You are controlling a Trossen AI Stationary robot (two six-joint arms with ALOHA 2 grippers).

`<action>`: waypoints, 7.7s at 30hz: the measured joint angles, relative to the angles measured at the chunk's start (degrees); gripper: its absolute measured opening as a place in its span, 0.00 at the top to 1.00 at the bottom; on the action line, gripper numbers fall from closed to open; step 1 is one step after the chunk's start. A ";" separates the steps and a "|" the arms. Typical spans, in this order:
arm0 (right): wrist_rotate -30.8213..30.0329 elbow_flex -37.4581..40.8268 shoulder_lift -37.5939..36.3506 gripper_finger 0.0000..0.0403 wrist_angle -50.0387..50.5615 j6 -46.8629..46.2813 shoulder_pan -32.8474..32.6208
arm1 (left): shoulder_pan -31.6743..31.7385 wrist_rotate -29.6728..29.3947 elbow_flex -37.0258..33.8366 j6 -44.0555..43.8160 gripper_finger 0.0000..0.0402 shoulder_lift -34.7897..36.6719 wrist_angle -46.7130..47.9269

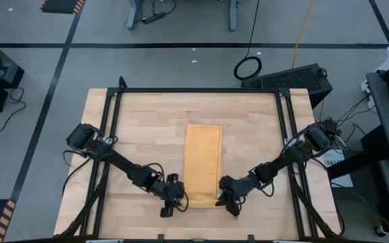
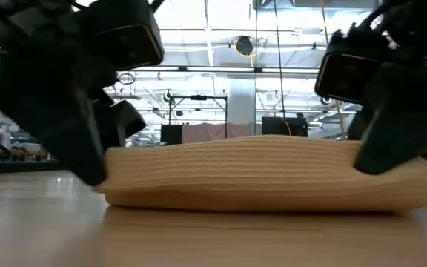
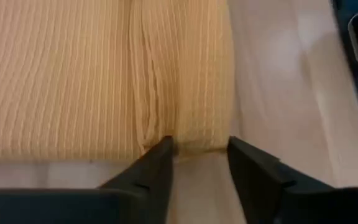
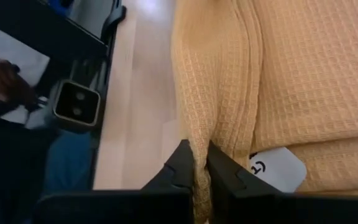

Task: Roll towel
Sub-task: Roll the yellow towel

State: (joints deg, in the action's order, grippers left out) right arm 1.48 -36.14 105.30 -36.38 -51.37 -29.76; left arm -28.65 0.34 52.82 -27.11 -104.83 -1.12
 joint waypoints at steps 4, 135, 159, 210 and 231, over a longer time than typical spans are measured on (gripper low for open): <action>2.56 -0.02 0.00 0.98 -0.76 -1.22 2.32 | -1.82 -4.14 -0.02 -0.02 0.48 1.77 2.75; -32.37 -7.67 11.56 0.52 2.07 35.18 -3.63 | 1.89 -11.29 0.28 -20.41 0.91 -4.02 -6.68; -32.51 -7.61 11.62 0.84 4.82 20.39 -3.57 | -13.70 -39.70 0.31 1.14 0.31 4.63 4.12; -30.65 -7.30 -1.36 0.37 19.38 29.50 -8.11 | -1.99 -17.13 0.20 1.06 0.92 -0.42 3.20; -44.86 -7.49 0.75 0.32 11.19 41.28 -16.13 | 12.06 10.60 2.25 -0.94 0.92 -0.40 1.87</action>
State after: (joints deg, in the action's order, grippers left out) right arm -43.37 -43.63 106.04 -25.19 -10.09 -45.90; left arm -16.60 10.94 55.07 -28.05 -105.23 0.75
